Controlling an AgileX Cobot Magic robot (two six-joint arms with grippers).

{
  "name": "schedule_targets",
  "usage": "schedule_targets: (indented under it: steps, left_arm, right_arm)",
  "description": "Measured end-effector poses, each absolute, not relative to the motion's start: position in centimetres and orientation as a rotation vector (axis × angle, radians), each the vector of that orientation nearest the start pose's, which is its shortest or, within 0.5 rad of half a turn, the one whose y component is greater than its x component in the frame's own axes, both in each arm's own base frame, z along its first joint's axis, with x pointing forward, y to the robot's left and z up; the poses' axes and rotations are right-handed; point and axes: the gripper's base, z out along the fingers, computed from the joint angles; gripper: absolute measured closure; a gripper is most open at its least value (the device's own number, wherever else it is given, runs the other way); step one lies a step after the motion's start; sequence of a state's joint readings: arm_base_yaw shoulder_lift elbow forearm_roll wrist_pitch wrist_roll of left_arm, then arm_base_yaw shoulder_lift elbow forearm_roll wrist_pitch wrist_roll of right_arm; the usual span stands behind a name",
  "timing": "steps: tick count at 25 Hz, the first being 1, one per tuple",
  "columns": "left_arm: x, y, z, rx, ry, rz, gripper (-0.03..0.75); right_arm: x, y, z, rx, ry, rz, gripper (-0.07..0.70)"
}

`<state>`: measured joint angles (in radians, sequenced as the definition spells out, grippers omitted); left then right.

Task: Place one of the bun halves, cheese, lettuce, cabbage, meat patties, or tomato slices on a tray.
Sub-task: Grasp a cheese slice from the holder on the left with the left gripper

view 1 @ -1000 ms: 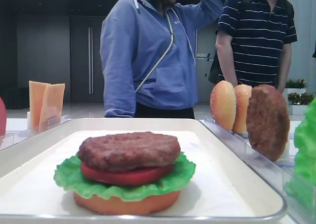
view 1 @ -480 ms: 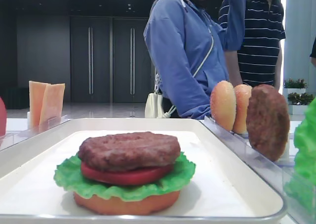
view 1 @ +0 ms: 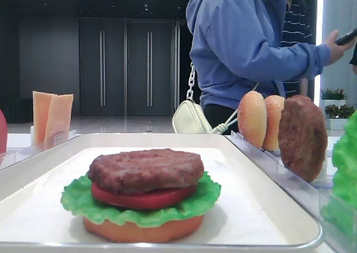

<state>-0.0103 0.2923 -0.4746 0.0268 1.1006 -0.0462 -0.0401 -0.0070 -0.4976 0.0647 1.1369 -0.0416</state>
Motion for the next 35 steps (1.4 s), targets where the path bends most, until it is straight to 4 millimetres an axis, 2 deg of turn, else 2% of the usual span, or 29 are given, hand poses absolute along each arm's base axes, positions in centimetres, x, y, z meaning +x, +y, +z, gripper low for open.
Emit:
schedule_targets:
  steps: [15,26,35]
  left_arm:
    - [9.8,0.1,27.8,-0.051,2.504,0.009,0.450]
    - [15.6,0.1,27.9,-0.049,2.641,0.019,0.450]
    - [21.1,0.0,29.2,-0.073,2.674,0.014,0.450]
  right_arm:
    - [-0.9,0.6,27.1,-0.008,2.114,0.030,0.141]
    - [-0.9,0.6,27.1,-0.008,2.114,0.031,0.142]
    - [-0.9,0.6,27.1,-0.008,2.114,0.031,0.142]
